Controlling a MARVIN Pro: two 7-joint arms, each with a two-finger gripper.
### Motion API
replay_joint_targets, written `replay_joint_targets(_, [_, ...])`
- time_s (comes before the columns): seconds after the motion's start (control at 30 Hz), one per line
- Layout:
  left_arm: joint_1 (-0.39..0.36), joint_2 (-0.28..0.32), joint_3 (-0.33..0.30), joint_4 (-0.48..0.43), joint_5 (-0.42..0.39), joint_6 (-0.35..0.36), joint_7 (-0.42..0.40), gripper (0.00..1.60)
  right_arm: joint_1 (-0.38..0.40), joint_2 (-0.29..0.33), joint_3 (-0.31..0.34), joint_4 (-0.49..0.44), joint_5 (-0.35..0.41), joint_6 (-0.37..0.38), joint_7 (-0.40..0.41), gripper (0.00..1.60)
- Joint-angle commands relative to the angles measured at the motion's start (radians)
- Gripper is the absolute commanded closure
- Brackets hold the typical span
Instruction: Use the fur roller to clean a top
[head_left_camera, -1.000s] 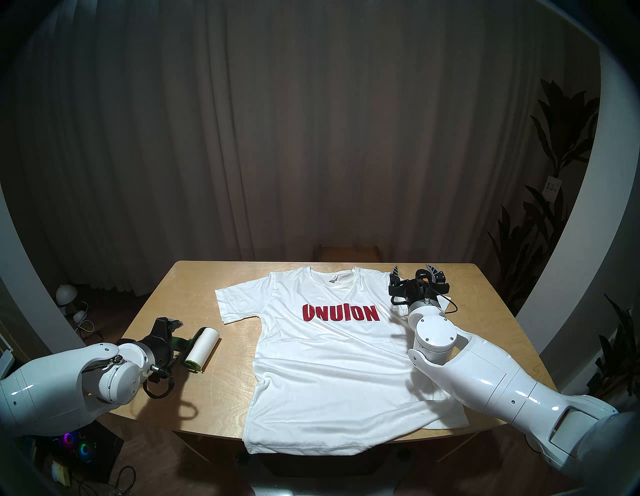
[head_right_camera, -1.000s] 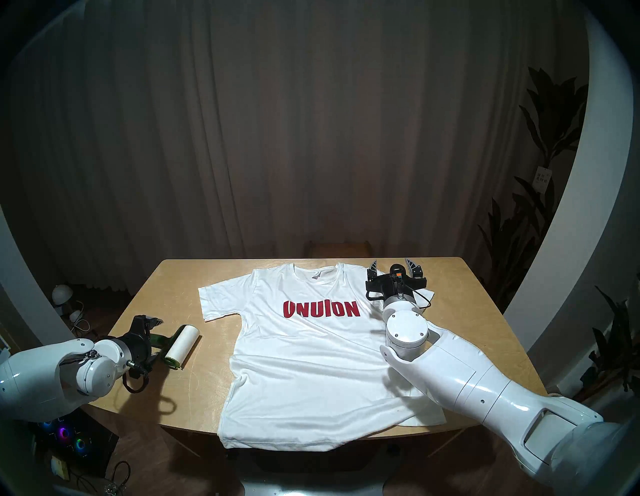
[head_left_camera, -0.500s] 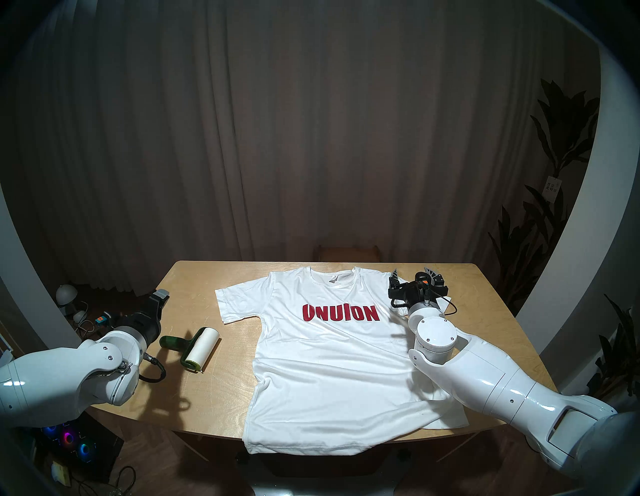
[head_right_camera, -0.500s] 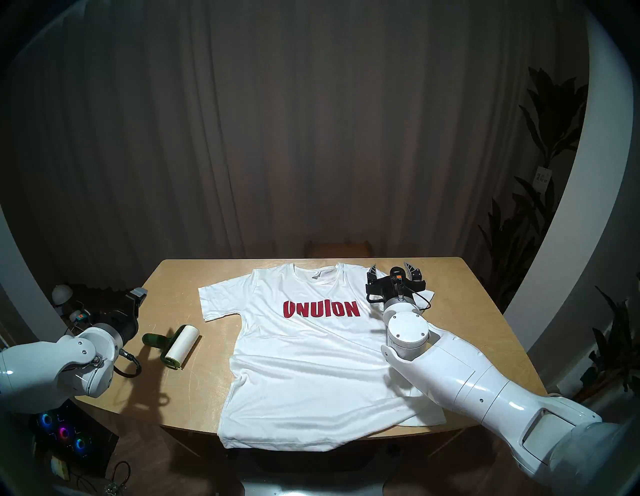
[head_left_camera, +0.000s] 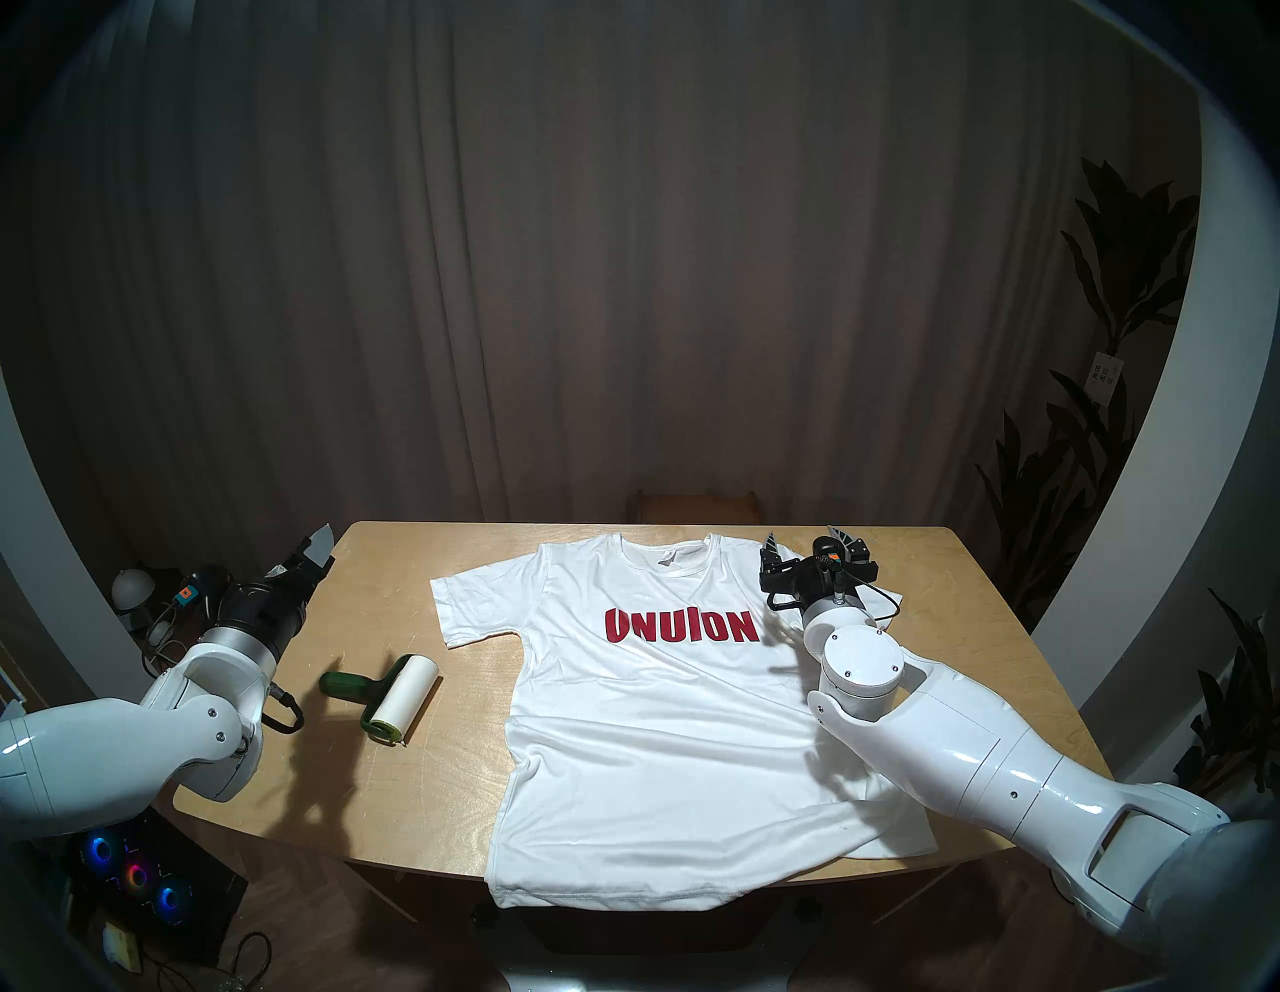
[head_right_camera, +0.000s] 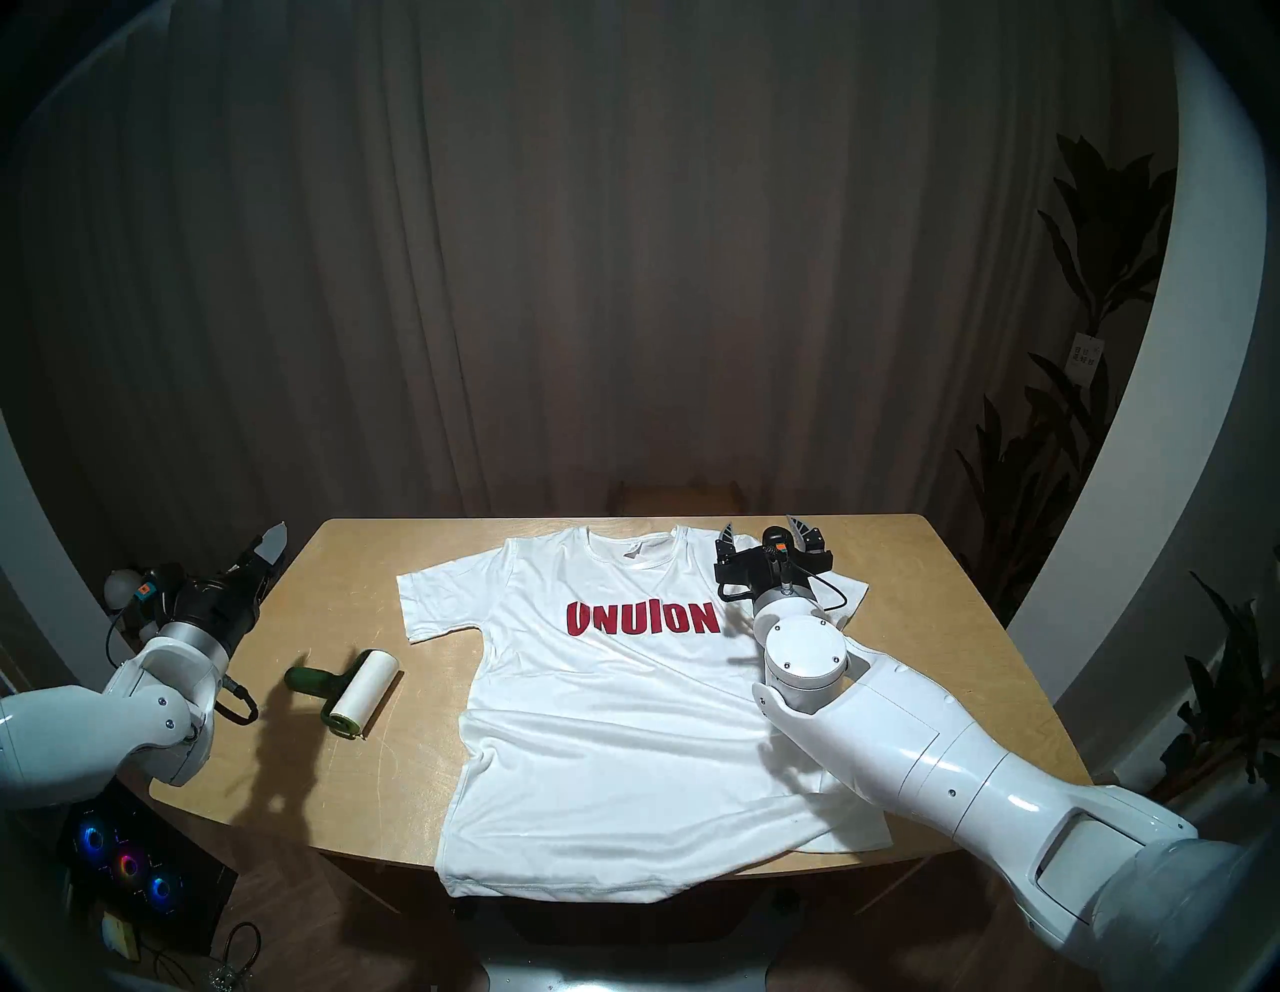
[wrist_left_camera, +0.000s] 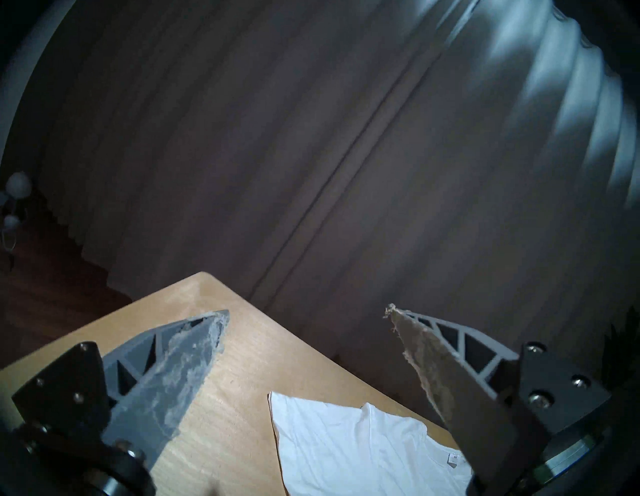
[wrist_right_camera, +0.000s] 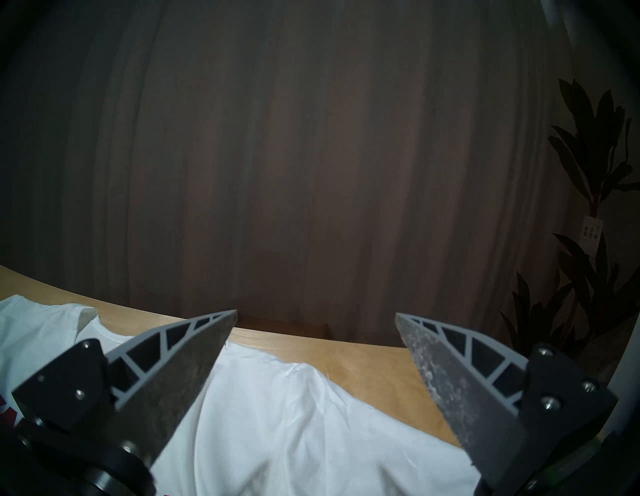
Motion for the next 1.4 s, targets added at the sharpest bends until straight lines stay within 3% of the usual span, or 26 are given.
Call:
replay_joint_targets(0.0, [-0.029, 0.018, -0.002, 0.029, 0.152, 0.009, -0.021, 0.06, 0.068, -0.005, -0.008, -0.003, -0.04, 0.002, 0.031, 0.0])
replay_joint_targets(0.07, [-0.033, 0.019, 0.002, 0.041, 0.199, 0.014, -0.024, 0.04, 0.075, -0.005, -0.011, 0.003, -0.04, 0.002, 0.042, 0.0])
replay_joint_targets(0.23, [-0.039, 0.021, 0.008, 0.062, 0.273, 0.021, -0.027, 0.23, 0.079, -0.014, -0.005, 0.011, -0.019, -0.004, 0.059, 0.0])
replay_joint_targets(0.27, [-0.042, 0.022, 0.01, 0.073, 0.303, 0.026, -0.027, 0.43, 0.081, -0.017, -0.001, 0.015, -0.013, -0.005, 0.064, 0.0])
replay_joint_targets(0.3, [-0.045, 0.022, 0.01, 0.077, 0.318, 0.03, -0.027, 0.48, 0.082, -0.02, 0.002, 0.017, -0.009, -0.006, 0.067, 0.0])
replay_joint_targets(0.33, [-0.047, 0.023, 0.011, 0.08, 0.331, 0.035, -0.026, 0.7, 0.083, -0.023, 0.004, 0.02, -0.007, -0.006, 0.069, 0.0])
replay_joint_targets(0.4, [-0.054, 0.023, 0.011, 0.088, 0.361, 0.047, -0.026, 0.89, 0.087, -0.027, 0.008, 0.025, 0.0, -0.006, 0.075, 0.0])
replay_joint_targets(0.47, [-0.061, 0.023, 0.011, 0.094, 0.392, 0.063, -0.027, 1.42, 0.09, -0.031, 0.011, 0.032, 0.009, -0.006, 0.082, 0.0])
replay_joint_targets(0.5, [-0.061, 0.023, 0.011, 0.094, 0.392, 0.063, -0.027, 1.42, 0.09, -0.031, 0.011, 0.032, 0.009, -0.006, 0.082, 0.0])
replay_joint_targets(0.53, [-0.069, 0.02, 0.01, 0.101, 0.422, 0.08, -0.026, 1.6, 0.092, -0.036, 0.014, 0.039, 0.021, -0.005, 0.089, 0.0])
replay_joint_targets(0.83, [-0.104, -0.007, 0.004, 0.115, 0.512, 0.151, -0.017, 1.6, 0.103, -0.058, 0.026, 0.071, 0.067, -0.006, 0.116, 0.0])
replay_joint_targets(1.37, [-0.17, -0.112, 0.02, 0.158, 0.66, 0.262, 0.024, 1.6, 0.122, -0.096, 0.043, 0.115, 0.135, -0.007, 0.157, 0.0])
